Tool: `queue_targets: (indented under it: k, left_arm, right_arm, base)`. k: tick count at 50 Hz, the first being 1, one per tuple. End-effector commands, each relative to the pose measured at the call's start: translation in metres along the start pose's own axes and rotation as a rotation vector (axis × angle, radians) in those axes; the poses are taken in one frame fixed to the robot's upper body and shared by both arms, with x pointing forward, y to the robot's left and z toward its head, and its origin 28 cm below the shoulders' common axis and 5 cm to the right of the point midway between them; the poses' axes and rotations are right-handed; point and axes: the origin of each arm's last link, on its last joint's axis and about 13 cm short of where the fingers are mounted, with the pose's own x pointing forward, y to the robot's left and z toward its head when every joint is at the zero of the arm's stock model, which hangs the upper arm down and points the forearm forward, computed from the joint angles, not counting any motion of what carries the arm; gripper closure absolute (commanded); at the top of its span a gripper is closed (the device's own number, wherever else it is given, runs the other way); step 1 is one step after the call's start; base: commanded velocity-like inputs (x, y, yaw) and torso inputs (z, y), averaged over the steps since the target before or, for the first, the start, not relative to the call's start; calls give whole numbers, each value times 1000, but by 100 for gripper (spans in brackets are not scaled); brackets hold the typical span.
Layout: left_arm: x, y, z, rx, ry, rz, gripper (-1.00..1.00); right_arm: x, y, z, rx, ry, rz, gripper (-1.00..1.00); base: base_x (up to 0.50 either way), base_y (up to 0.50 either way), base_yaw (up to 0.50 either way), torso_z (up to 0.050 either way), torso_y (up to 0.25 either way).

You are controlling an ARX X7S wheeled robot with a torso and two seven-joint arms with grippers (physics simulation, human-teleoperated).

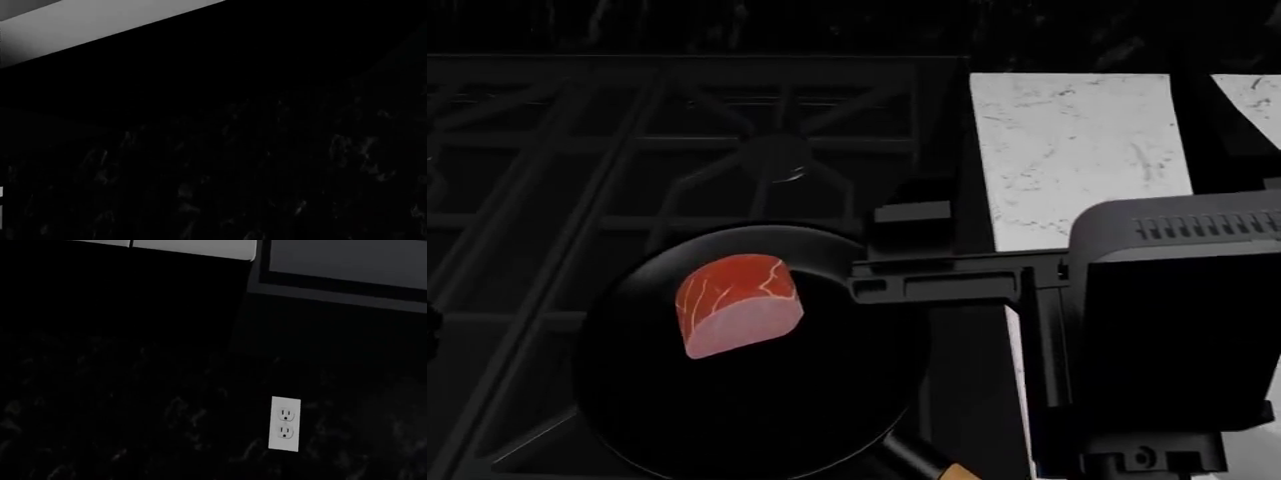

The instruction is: Pick the pork loin from the pan and place it in the bowl.

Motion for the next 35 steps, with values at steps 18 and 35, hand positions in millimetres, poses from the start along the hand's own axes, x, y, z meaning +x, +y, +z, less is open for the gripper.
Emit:
queue_targets:
  k: [18,35]
  left_arm:
    - [1,-3,-6,-34,9,-12,-100]
    - [1,-4,-9,-17,25,5,-100]
  right_arm:
    - [1,-8,3,-23,27,-28,-100]
    - [57,-17,49,-37,199,150,-100]
  base:
    - [0,0,0,0,0]
    - [0,0,0,0,0]
